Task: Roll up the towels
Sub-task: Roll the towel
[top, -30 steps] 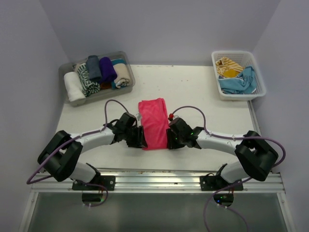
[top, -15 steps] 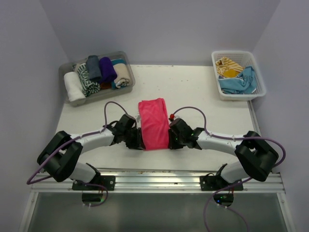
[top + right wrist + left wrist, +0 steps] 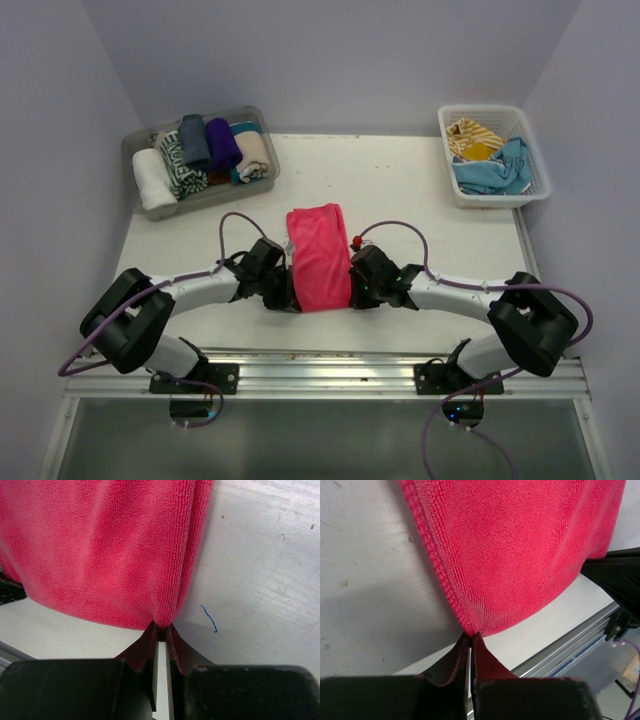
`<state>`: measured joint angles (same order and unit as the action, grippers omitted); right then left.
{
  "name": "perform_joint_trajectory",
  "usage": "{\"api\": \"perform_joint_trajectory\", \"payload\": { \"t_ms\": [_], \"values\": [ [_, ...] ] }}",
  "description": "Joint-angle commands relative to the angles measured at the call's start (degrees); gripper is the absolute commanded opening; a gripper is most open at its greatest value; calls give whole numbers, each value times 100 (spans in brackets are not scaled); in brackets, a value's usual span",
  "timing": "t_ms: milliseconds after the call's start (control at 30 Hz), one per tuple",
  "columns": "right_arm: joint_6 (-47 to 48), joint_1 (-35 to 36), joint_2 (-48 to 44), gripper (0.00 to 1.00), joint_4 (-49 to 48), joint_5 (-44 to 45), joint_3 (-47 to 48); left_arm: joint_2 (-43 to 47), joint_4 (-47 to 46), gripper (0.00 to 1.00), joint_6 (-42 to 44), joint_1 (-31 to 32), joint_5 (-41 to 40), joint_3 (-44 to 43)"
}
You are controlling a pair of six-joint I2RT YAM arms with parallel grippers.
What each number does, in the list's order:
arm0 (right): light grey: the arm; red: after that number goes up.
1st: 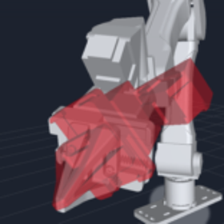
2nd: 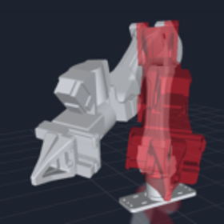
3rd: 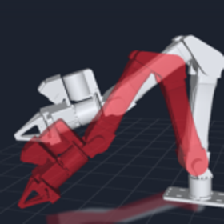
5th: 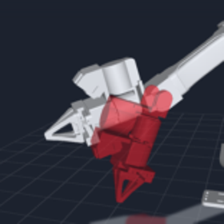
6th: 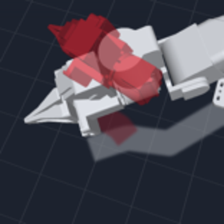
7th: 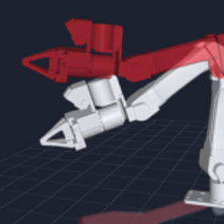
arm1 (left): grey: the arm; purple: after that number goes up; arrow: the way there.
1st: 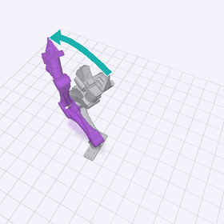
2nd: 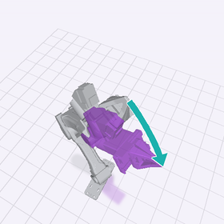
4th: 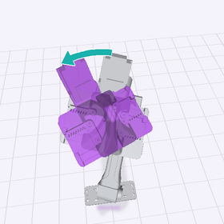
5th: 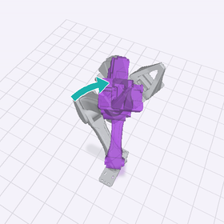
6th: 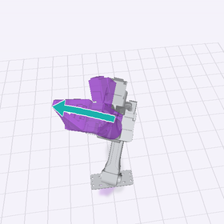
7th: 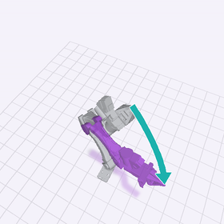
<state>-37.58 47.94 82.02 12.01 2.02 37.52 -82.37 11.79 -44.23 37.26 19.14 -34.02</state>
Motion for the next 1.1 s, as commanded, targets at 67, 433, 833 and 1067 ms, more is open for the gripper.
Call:
{"api": "perform_joint_trajectory", "payload": {
  "t_ms": [67, 433, 833, 1067],
  "values": [
    [-4, 13, -274, 2, 283, 272, 98, -8, 130, 0, 2, 36, -208, -227],
    [436, -13, -433, 0, 829, 703, 853, 107, 1043, 0, 107, 27, -744, -1185],
    [779, -312, 139, 0, 654, 659, 1477, -297, 1484, 0, 178, -236, -894, -1818],
    [928, -487, 490, 0, 522, 571, 1846, -429, 1545, 0, 248, -368, -903, -2152]
  ]
}}
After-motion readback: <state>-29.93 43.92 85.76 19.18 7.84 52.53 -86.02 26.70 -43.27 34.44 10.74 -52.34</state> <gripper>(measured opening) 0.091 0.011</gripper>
